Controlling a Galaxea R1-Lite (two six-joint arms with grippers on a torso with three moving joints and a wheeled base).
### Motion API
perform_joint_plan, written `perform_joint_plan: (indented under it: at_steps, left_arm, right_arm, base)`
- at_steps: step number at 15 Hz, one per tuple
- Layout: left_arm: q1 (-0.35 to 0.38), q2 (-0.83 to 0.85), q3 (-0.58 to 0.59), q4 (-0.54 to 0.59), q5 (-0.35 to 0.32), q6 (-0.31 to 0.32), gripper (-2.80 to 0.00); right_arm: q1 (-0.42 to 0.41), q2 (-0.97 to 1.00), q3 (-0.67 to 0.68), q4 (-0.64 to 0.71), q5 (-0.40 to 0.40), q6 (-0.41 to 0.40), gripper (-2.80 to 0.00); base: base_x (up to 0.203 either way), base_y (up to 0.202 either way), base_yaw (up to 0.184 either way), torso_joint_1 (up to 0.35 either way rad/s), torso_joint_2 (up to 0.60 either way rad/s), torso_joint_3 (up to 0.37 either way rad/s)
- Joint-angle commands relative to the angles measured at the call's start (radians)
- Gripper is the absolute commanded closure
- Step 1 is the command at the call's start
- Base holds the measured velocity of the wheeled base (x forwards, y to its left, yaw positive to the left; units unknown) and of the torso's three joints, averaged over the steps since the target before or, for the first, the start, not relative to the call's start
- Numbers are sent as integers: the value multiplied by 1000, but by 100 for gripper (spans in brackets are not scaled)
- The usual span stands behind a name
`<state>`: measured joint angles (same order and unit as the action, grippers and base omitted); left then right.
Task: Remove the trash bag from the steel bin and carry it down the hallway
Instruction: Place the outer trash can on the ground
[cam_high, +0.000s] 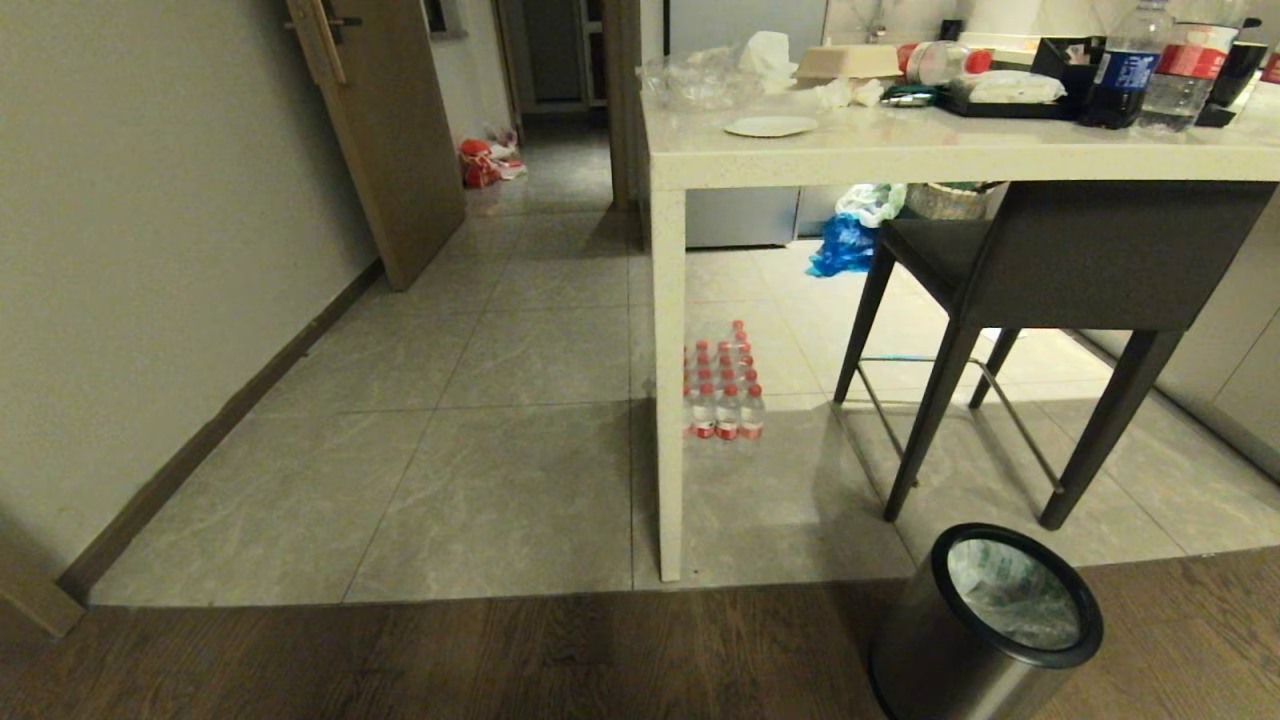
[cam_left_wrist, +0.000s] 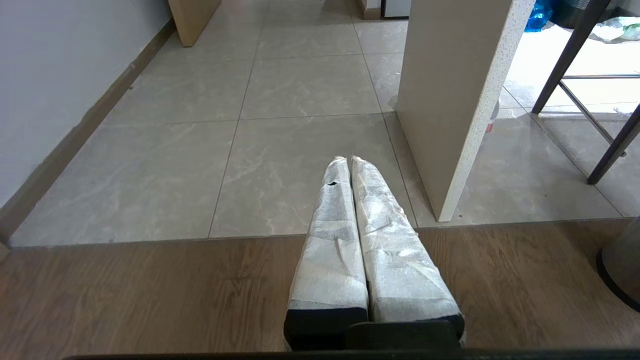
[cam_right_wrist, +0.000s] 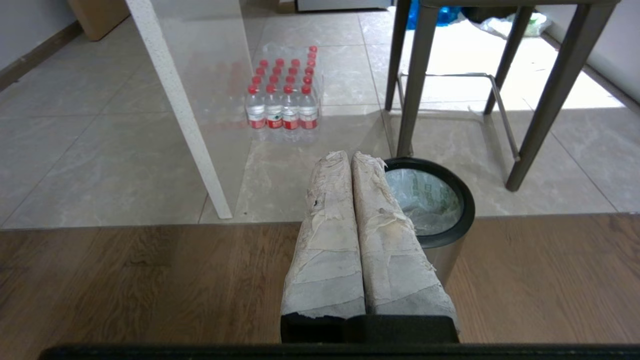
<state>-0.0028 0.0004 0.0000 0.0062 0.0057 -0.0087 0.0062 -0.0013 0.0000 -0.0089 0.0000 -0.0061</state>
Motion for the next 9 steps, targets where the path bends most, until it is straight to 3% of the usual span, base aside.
perform_joint_plan:
  at_steps: [1, 9]
  left_arm:
    - [0, 0, 0, 1, 0, 0, 0]
    - [0, -2, 2, 0, 0, 1, 0]
  right_arm:
    - [0, 0, 3, 1, 0, 2, 0]
    - [0, 0, 3, 1, 0, -1, 0]
  base:
    - [0, 0, 0, -2, 2, -66]
    - [0, 0, 0, 3, 2, -168]
